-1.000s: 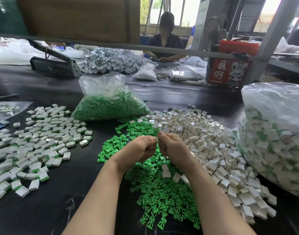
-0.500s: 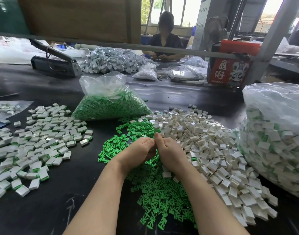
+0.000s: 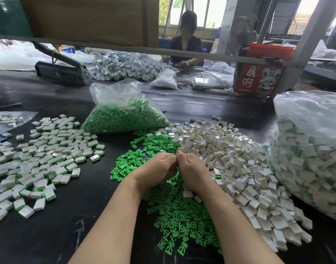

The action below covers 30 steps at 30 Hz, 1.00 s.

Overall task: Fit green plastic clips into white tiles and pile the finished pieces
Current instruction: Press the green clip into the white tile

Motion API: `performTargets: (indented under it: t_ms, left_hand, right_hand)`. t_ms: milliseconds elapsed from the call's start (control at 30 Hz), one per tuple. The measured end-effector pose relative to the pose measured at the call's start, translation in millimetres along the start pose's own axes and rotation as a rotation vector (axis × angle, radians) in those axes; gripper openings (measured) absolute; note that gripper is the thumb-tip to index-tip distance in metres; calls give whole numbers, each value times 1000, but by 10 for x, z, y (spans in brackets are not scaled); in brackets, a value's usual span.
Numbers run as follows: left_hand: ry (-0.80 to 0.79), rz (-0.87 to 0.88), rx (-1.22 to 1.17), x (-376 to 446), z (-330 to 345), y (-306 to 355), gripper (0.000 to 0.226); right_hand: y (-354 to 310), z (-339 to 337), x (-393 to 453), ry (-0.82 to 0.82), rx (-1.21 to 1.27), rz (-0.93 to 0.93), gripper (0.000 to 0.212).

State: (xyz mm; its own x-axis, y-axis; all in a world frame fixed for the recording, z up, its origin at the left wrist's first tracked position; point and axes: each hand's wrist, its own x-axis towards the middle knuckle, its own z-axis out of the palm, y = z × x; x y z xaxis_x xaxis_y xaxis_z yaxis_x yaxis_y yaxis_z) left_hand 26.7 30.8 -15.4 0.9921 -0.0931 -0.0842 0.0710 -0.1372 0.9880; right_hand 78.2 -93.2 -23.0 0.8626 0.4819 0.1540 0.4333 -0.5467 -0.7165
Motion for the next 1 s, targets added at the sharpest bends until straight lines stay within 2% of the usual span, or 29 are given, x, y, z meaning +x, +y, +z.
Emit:
performTargets:
  t_ms: [433,600,767,1000]
  left_hand:
    - [3,-14,60,7,12,-3,39]
    - [24,-3,64,31,18,-19,33]
    - [-3,13,44,25,16,-17,37]
    - [23,-8,200,63,-1,-58,35]
  right_hand:
    - [22,-12,-1,-11,-11,27,52]
    - [15,-10,2,-25,-47,29,59]
    - [33,-12,4,-1,-36,23,58]
    - [77,-12,7,-1,-90,39,53]
